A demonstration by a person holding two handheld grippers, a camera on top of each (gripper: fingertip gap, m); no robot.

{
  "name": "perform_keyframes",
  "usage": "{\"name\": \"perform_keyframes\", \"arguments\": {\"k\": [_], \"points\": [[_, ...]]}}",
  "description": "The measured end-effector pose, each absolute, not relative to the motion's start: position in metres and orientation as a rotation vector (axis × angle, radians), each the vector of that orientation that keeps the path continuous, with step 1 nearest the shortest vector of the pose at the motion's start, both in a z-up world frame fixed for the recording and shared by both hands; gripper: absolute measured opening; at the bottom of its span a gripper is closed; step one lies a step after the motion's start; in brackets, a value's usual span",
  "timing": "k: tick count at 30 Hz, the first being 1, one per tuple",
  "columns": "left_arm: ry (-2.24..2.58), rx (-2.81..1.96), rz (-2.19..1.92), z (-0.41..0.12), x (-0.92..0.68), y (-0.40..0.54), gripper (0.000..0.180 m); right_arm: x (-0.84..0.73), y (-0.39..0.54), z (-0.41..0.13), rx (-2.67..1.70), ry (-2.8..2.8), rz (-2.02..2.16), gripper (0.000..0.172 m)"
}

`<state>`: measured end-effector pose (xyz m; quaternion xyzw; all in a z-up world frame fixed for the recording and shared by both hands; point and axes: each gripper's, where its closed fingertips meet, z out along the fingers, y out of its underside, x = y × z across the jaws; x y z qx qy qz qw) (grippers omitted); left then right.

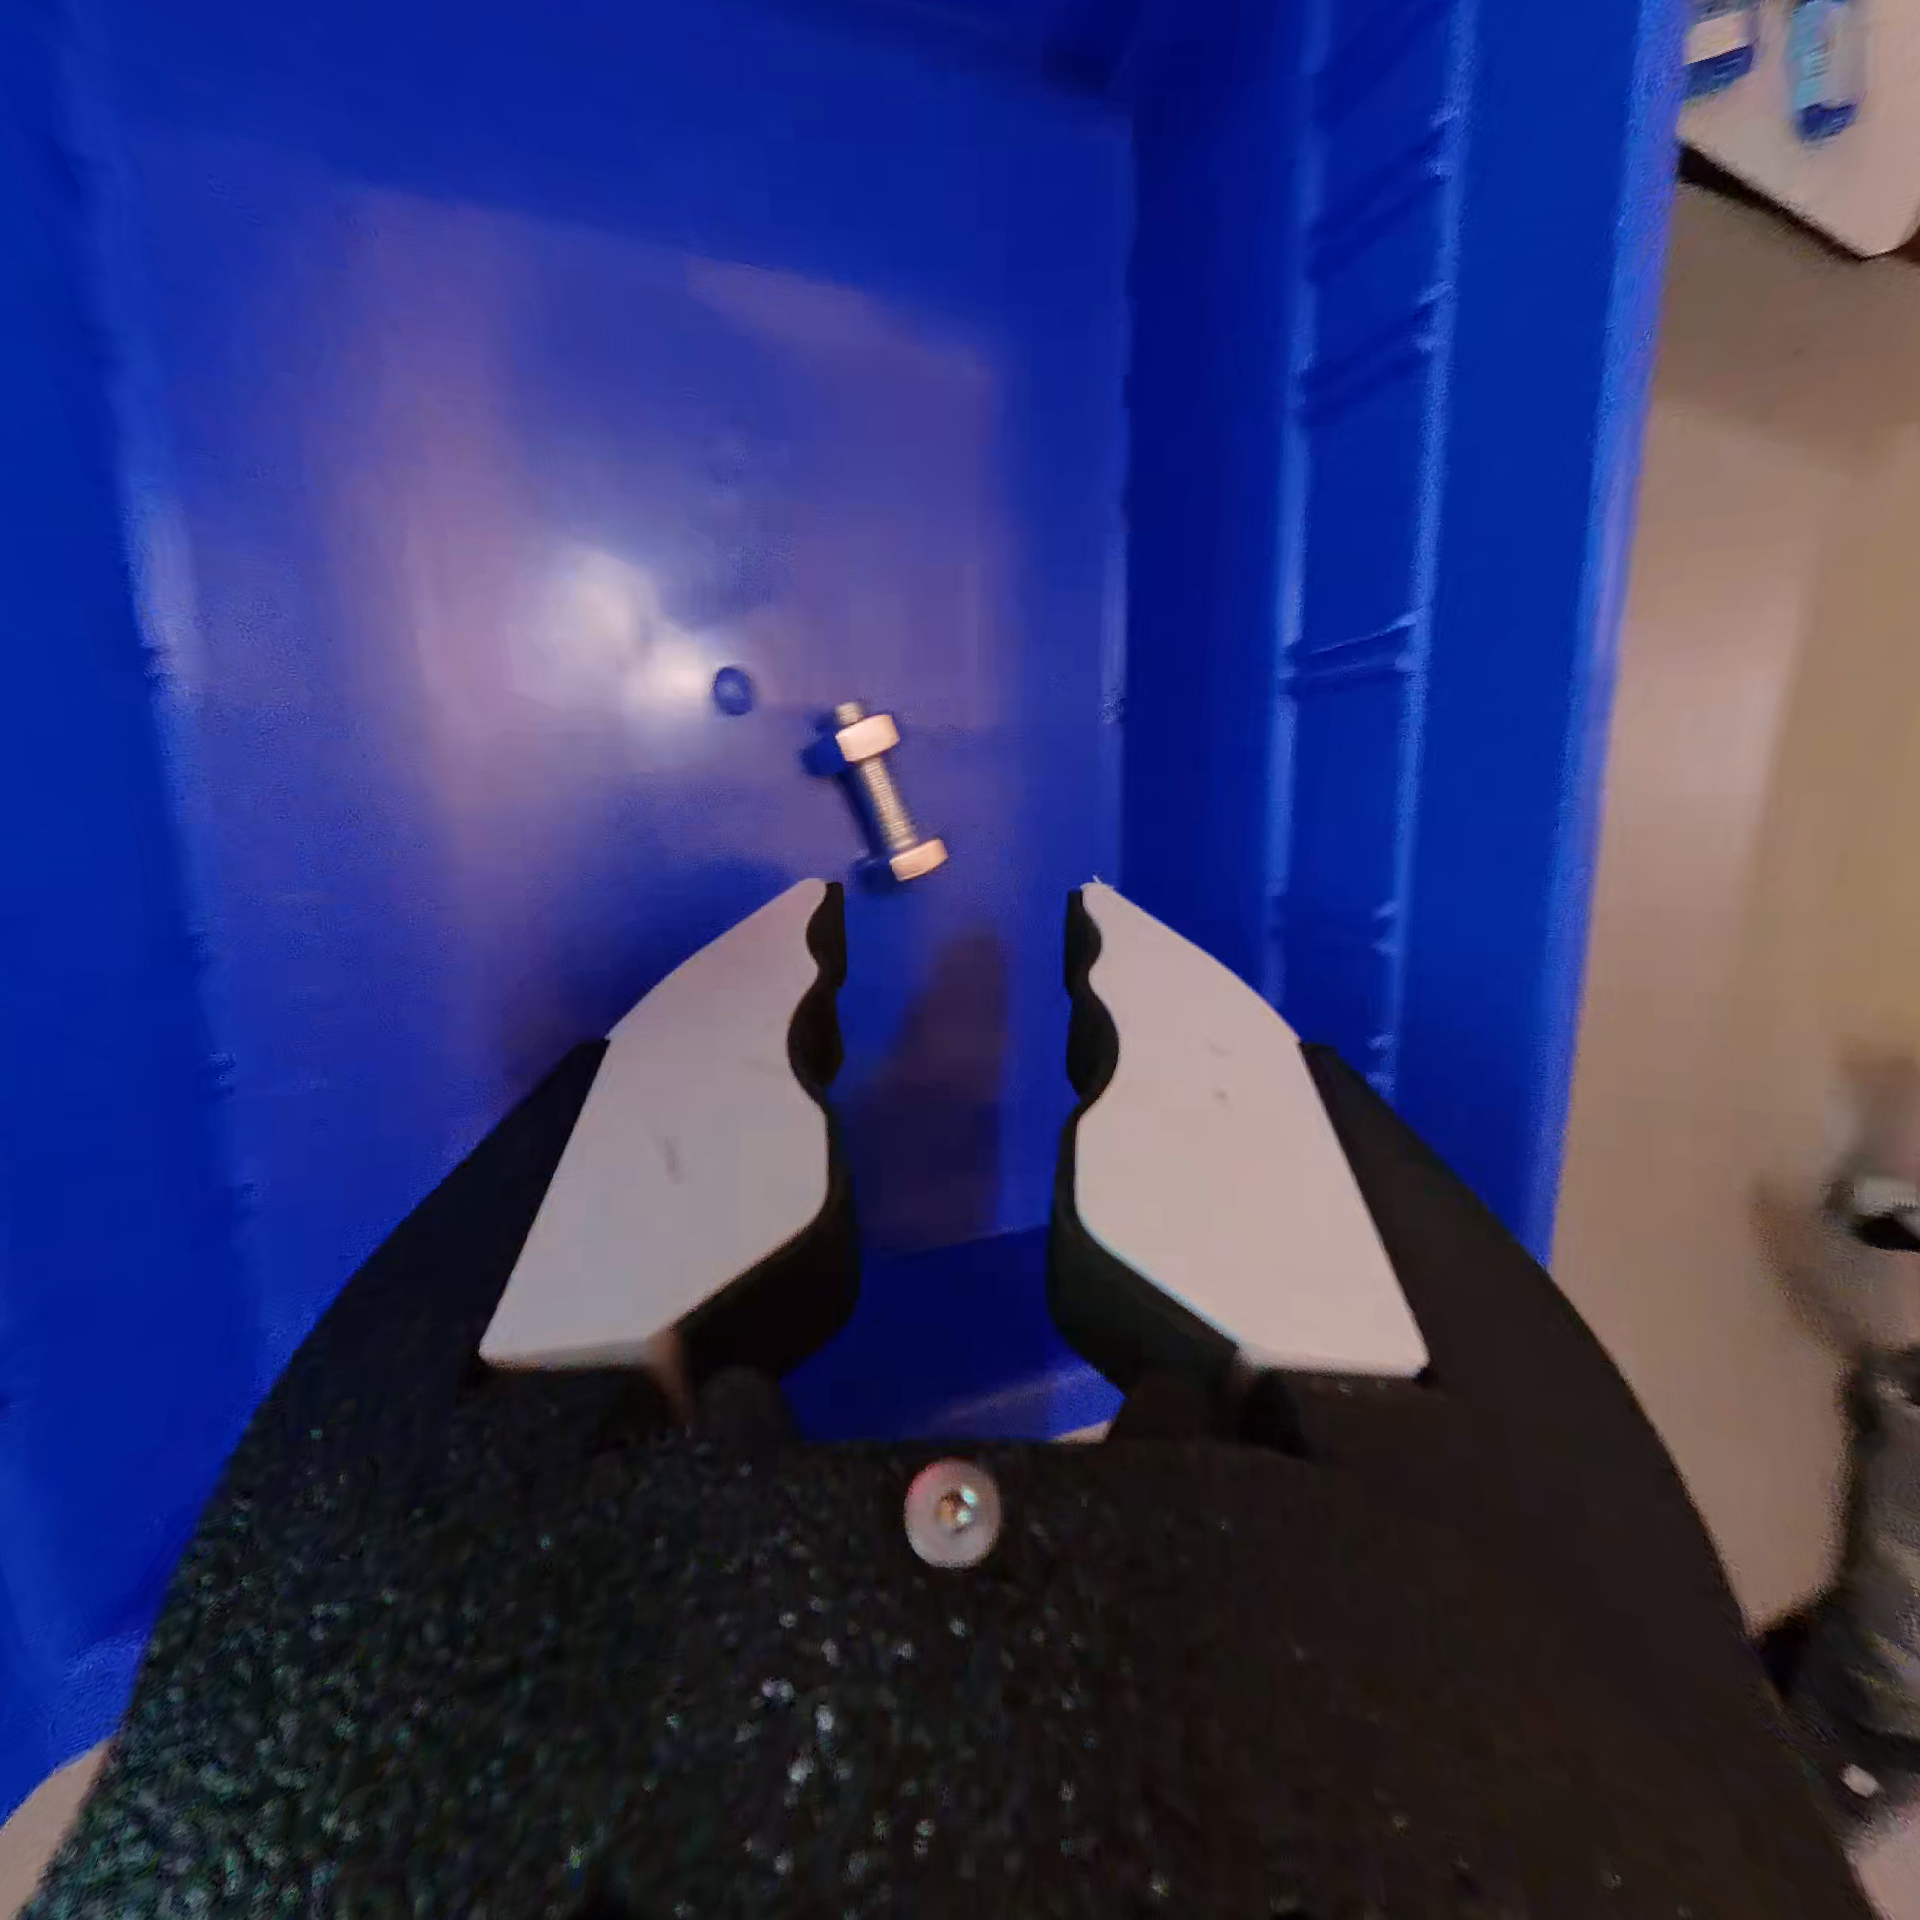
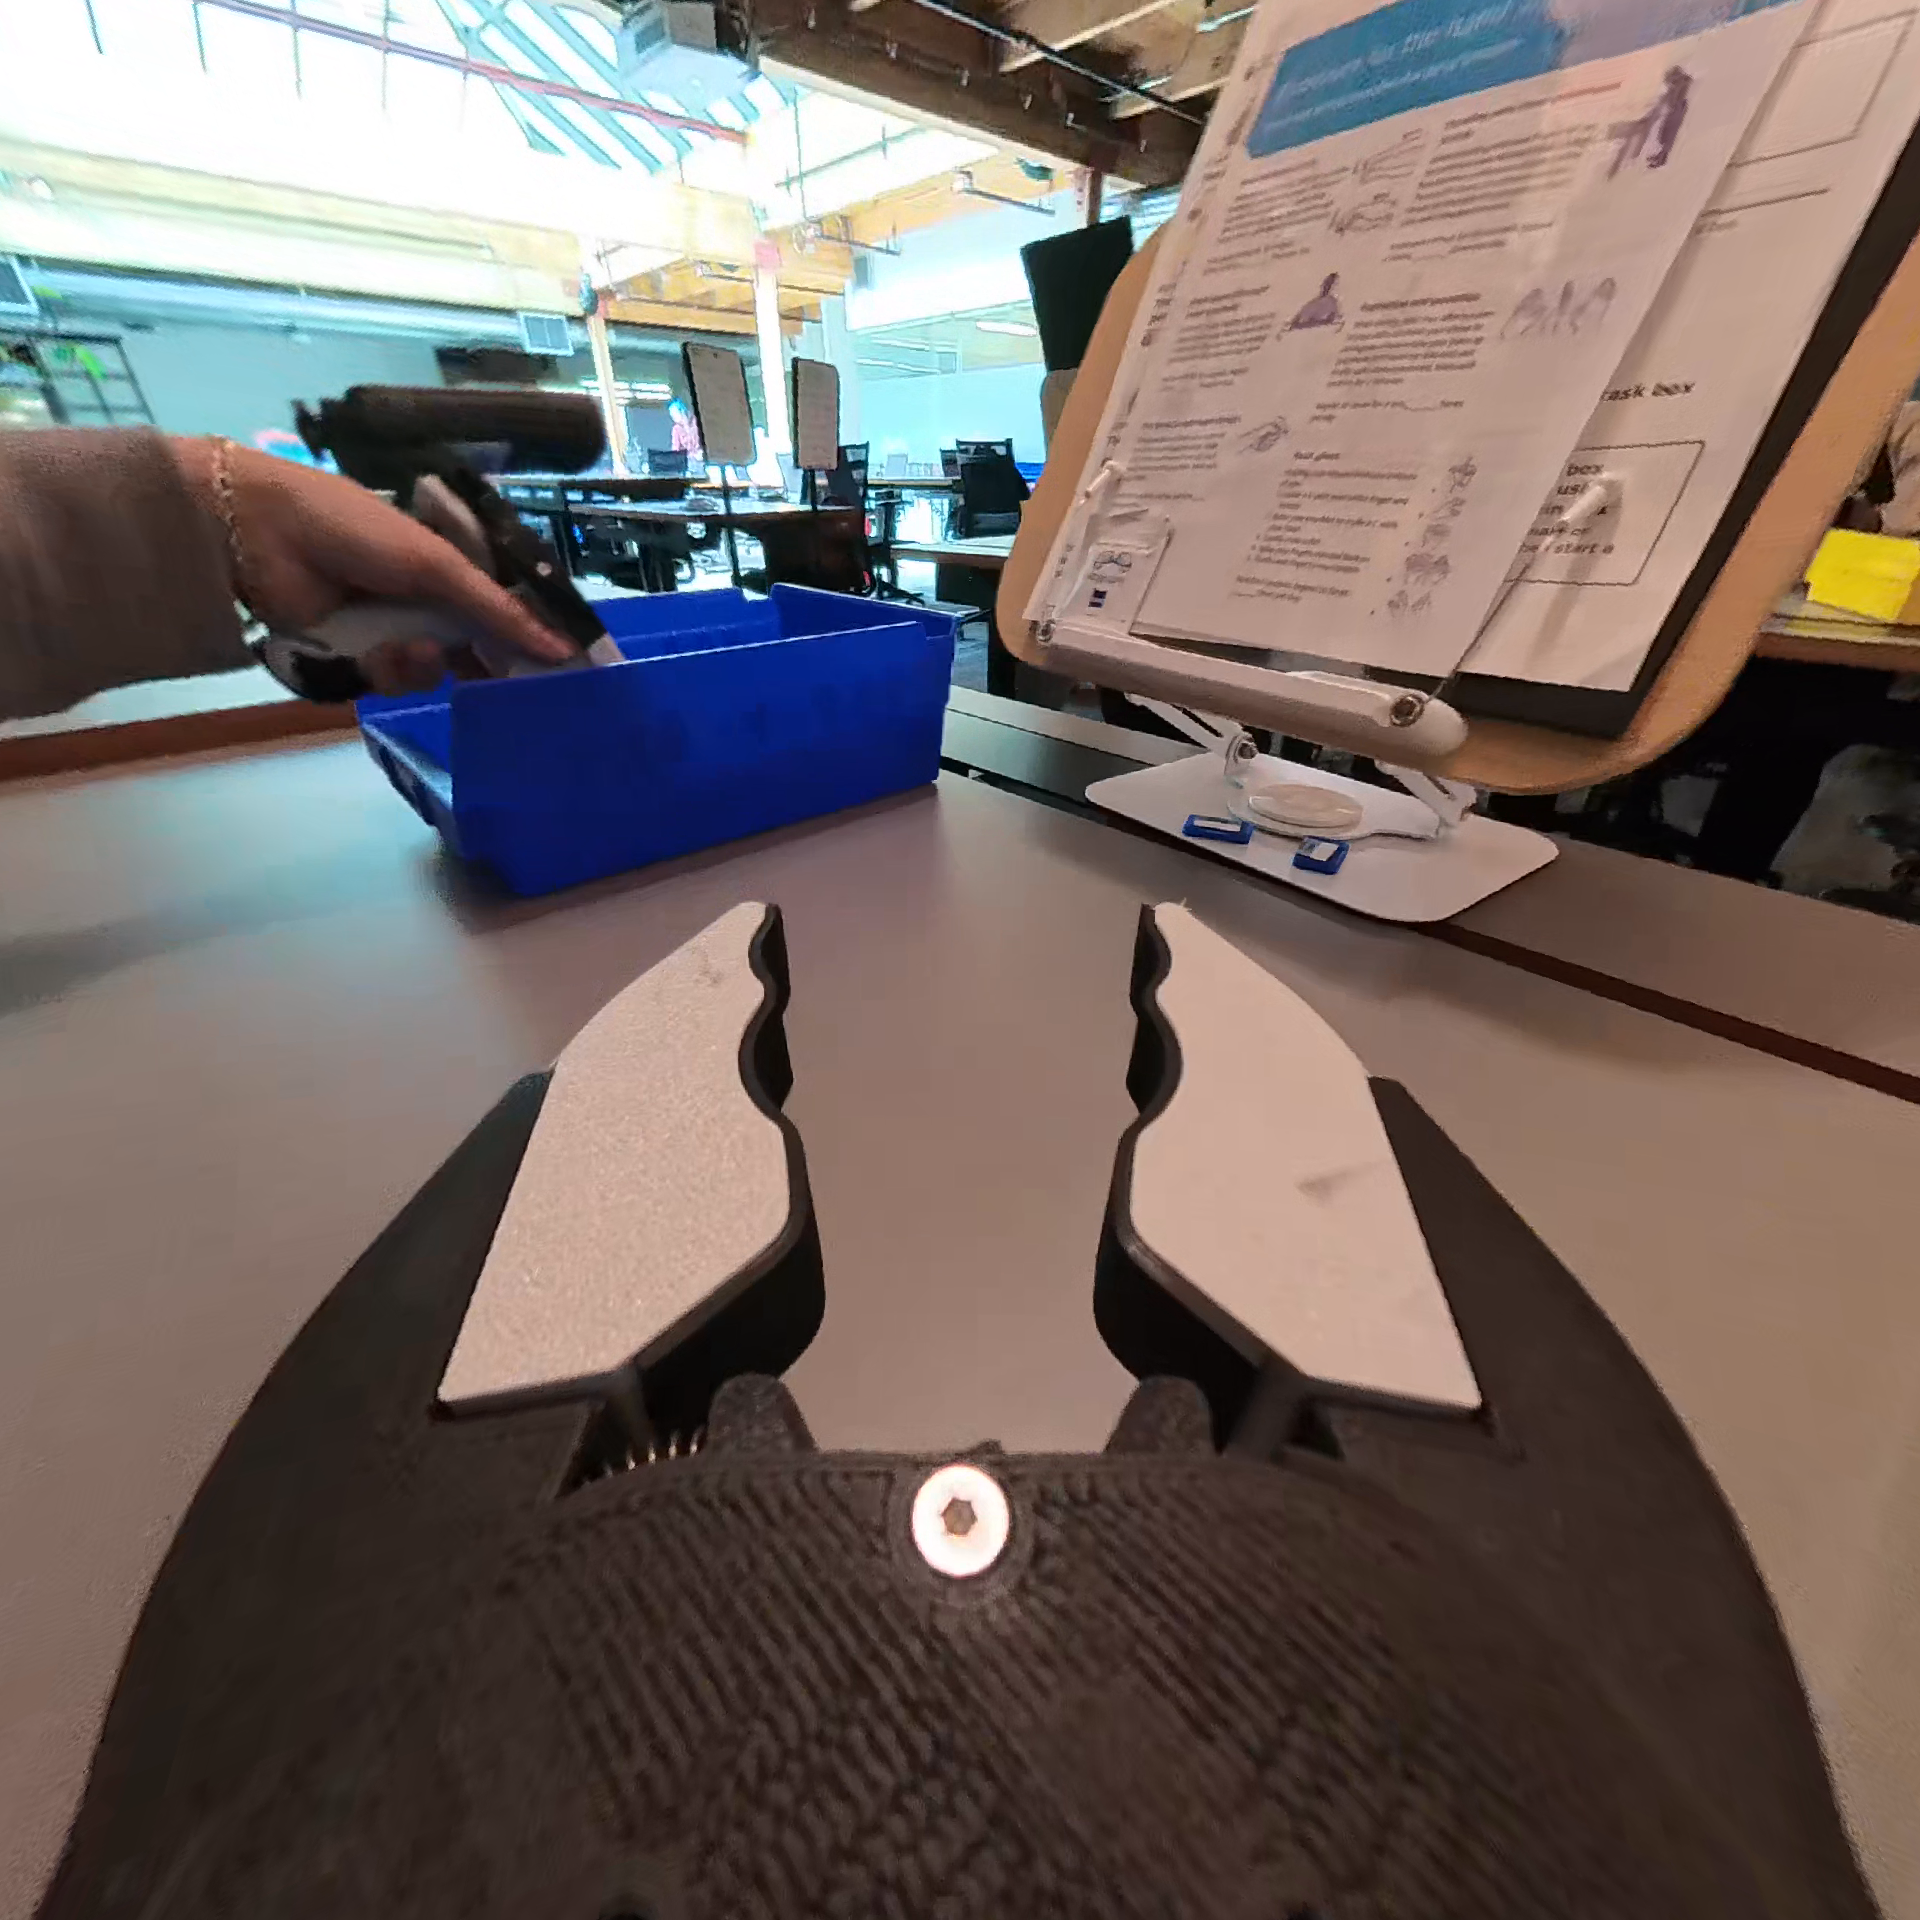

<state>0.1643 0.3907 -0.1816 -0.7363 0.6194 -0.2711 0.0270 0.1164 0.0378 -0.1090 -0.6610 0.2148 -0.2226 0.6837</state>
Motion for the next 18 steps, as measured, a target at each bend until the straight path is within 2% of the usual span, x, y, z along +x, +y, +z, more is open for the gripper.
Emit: {"name": "perform_keyframes", "arguments": {"k": [1, 10, 18], "points": [[1.907, -2.291, -0.834, -0.184, 0.168, 0.389, 0.039, 0.115, 0.039, -0.109, -1.487, 0.465, -0.509, 0.063], [1.742, -2.518, -0.616, -0.217, 0.178, 0.396, 0.014, 0.114, 0.039, -0.108, -1.486, 0.454, -0.497, 0.061], [1.787, -2.421, -0.611, -0.216, 0.176, 0.398, 0.009, 0.111, 0.042, -0.109, -1.502, 0.425, -0.511, 0.059]]}}
